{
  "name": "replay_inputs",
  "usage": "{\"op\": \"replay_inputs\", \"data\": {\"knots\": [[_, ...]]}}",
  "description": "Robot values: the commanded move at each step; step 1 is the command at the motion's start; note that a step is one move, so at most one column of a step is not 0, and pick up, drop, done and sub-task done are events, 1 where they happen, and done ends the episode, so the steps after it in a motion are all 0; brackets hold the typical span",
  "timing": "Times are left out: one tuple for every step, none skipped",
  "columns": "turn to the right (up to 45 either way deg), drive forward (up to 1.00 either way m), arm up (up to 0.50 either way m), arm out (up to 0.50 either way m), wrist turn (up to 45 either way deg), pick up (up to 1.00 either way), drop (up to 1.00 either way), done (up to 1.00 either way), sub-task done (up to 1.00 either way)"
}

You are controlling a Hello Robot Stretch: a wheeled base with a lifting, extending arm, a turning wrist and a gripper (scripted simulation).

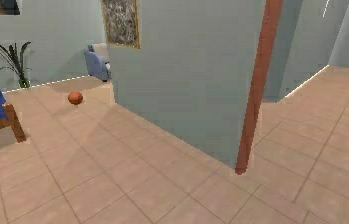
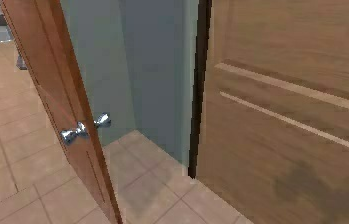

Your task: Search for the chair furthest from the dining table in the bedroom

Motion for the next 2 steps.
{"op": "replay_inputs", "data": {"knots": [[-12.0,0.0,0.0,0.0,0.0,0.0,0.0,0.0,0.0],[0.0,0.45,0.0,0.0,0.0,0.0,0.0,0.0,0.0]]}}
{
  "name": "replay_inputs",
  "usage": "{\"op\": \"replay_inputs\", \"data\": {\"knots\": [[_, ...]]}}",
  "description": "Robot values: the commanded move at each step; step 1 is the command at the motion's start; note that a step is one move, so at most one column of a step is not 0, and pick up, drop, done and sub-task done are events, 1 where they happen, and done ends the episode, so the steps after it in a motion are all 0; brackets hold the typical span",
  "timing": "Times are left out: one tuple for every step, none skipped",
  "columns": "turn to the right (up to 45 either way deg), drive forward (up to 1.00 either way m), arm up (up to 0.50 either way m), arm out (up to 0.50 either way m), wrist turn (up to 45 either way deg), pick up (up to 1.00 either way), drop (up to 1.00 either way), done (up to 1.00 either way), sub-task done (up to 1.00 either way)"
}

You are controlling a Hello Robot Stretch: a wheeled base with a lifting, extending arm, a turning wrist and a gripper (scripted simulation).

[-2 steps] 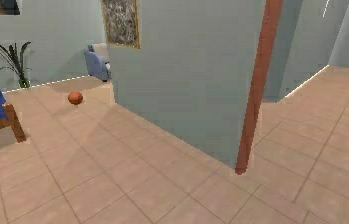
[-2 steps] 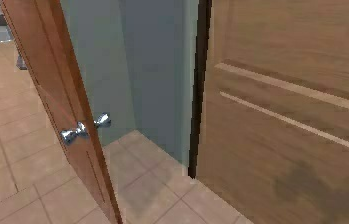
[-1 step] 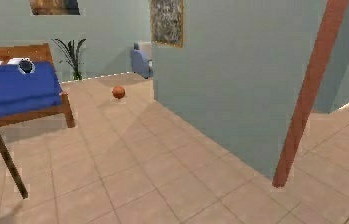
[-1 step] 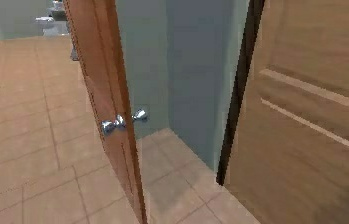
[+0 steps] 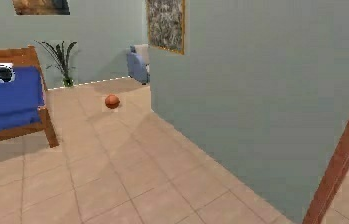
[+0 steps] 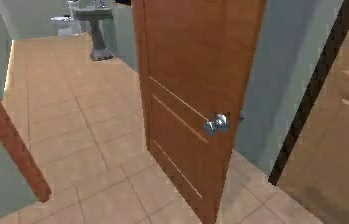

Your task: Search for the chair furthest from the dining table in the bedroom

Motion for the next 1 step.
{"op": "replay_inputs", "data": {"knots": [[-33.0,0.0,0.0,0.0,0.0,0.0,0.0,0.0,0.0]]}}
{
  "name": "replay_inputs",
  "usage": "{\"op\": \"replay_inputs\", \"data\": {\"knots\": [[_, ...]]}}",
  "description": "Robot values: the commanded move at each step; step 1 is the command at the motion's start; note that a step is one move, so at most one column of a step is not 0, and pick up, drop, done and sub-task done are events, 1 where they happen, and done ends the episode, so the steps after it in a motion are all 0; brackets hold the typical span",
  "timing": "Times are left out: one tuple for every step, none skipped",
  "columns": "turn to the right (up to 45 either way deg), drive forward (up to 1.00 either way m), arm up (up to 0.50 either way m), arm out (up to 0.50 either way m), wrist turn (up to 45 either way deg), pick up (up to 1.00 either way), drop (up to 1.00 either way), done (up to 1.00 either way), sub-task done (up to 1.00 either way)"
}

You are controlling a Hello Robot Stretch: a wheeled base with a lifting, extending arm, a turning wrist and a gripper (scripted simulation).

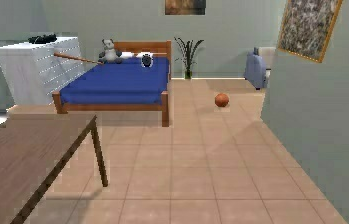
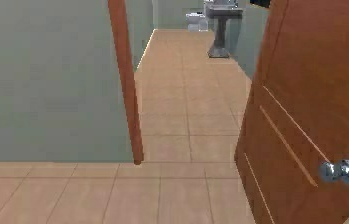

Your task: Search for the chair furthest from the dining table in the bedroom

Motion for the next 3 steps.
{"op": "replay_inputs", "data": {"knots": [[0.0,1.0,0.0,0.0,0.0,0.0,0.0,0.0,0.0],[0.0,1.0,0.0,0.0,0.0,0.0,0.0,0.0,0.0],[-15.0,0.0,0.0,0.0,0.0,0.0,0.0,0.0,0.0]]}}
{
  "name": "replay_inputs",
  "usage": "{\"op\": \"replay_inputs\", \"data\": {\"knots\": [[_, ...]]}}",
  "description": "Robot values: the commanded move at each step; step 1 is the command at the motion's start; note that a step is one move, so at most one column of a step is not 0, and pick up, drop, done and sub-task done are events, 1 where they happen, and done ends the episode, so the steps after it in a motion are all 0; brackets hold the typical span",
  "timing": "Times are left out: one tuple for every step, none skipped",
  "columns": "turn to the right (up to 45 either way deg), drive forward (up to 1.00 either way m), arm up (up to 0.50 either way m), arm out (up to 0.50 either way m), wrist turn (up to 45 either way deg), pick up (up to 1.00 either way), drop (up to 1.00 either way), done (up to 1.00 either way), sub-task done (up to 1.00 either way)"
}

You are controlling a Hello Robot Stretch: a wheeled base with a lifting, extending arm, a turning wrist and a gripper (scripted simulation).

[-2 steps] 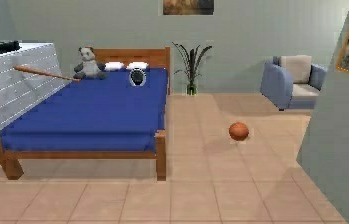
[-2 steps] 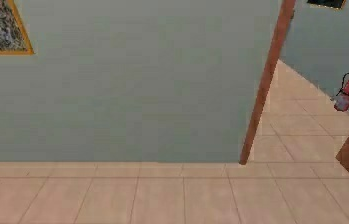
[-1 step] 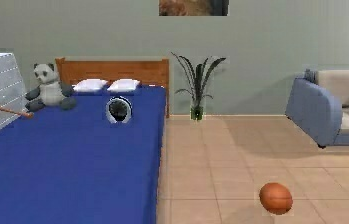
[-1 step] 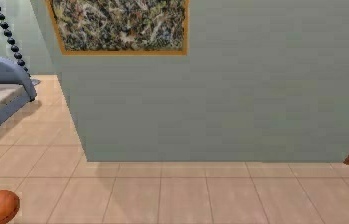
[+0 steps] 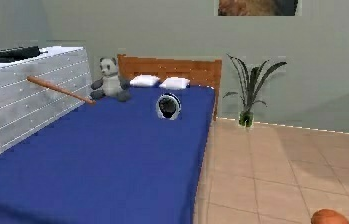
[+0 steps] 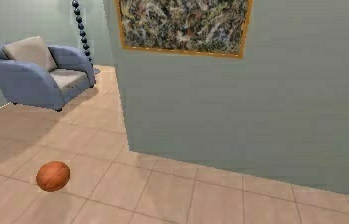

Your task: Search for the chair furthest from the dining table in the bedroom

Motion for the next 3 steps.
{"op": "replay_inputs", "data": {"knots": [[0.0,0.15,0.0,0.0,0.0,0.0,0.0,0.0,0.0],[45.0,0.0,0.0,0.0,0.0,0.0,0.0,0.0,0.0],[24.0,0.0,0.0,0.0,0.0,0.0,0.0,0.0,0.0]]}}
